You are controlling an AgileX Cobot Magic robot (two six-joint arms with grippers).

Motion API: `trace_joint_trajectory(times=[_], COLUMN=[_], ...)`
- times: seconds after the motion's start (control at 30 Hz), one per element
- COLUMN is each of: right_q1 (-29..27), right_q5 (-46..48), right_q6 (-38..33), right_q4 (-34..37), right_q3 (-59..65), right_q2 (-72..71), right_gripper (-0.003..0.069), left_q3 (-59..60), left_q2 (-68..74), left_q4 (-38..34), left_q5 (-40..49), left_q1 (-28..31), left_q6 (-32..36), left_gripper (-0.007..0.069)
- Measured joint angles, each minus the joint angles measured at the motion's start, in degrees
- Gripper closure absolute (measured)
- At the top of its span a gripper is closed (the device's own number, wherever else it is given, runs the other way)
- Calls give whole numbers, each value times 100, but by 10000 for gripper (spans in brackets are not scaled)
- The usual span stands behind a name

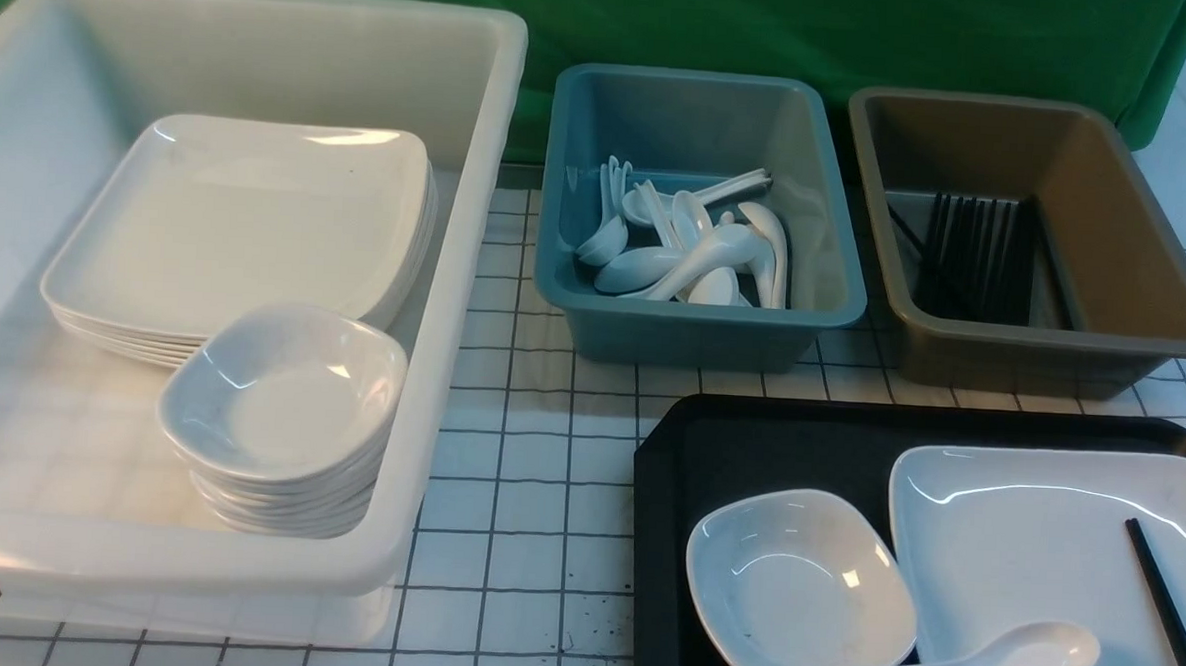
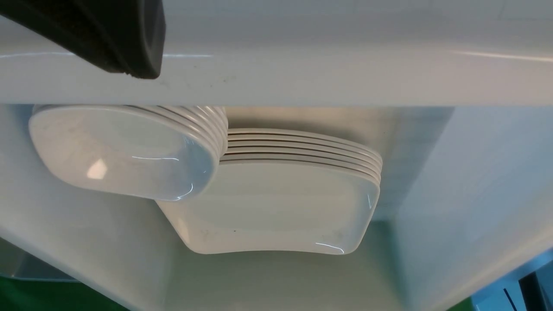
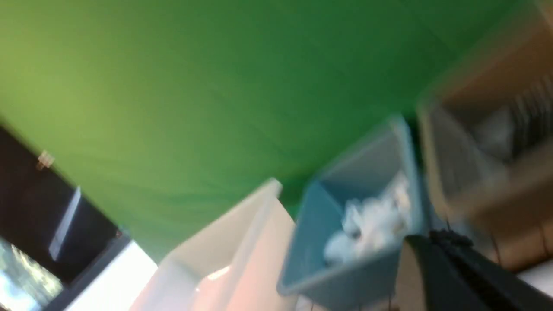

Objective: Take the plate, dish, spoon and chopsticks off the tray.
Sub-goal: Use the right arm to grab a pair of chopsticks from the plate

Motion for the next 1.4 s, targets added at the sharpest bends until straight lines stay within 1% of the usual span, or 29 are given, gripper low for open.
trace_joint_trajectory(times=[0.03,0.07,0.13,0.2,0.23,0.27,0.33,0.4,0.43,0.47,0.53,0.6,0.7,0.73,0.77,0.83,0.9,0.93,0.97,1.03,1.07,1.1,1.17,1.2,1.23,1.4], right_q1=[1,16,16,16,16,16,16,16,16,17,21,21,28,28,28,15,-46,-203,-226,-585,-617,-884,-1117,-1139,-1294,-1354], right_q5=[39,552,1359,2402,2649,3378,4507,4985,4984,5115,5111,5069,4814,4767,4761,4766,4767,4753,4743,4653,4652,4579,4516,4511,4444,4249], right_q6=[-162,-706,-1060,-1059,-1041,-954,-901,-901,-901,-901,-946,-946,-847,-663,-517,-257,-144,-64,-49,11,11,24,24,24,24,24], right_q4=[0,-48,-296,-677,-773,-1060,-1569,-1814,-1814,-1884,-1938,-1991,-2332,-2630,-2867,-3223,-3349,-3415,-3428,-3463,-3463,-3455,-3440,-3435,-3421,-3300], right_q3=[-143,-717,-1388,-1892,-1940,-2205,-2394,-2420,-2425,-2431,-2464,-2491,-2569,-2600,-2616,-2623,-2623,-2623,-2623,-2623,-2623,-2623,-2623,-2623,-2623,-2623], right_q2=[82,491,1179,1926,2019,2679,3749,4651,4736,5222,6029,6329,6805,6902,6963,7052,7101,7208,7234,7448,7487,7650,7844,7845,8014,8302], right_gripper=[629,629,629,629,629,629,629,629,627,622,592,568,461,429,414,410,419,438,439,437,435,410,374,370,335,304], left_q3=[0,0,0,0,0,0,0,0,0,0,0,0,0,0,0,0,0,0,0,0,0,0,0,0,0,0], left_q2=[0,0,0,0,0,0,0,0,0,0,0,0,0,0,0,0,0,0,0,0,0,0,0,0,0,0], left_q4=[0,0,0,0,0,0,0,0,0,0,0,0,0,0,0,0,0,0,0,0,0,0,0,0,0,0], left_q5=[0,0,0,0,0,0,0,0,0,0,0,0,0,0,0,0,0,0,0,0,0,0,0,0,0,0], left_q1=[0,0,0,0,0,0,0,0,0,0,0,0,0,0,0,0,0,0,0,0,0,0,0,0,0,0], left_q6=[0,0,0,4,4,4,4,4,4,4,4,4,4,4,4,4,4,-9,-9,1,1,1,1,1,1,1], left_gripper=[603,603,603,603,603,603,603,603,603,603,603,603,603,603,603,603,603,603,603,603,603,603,603,603,603,603])
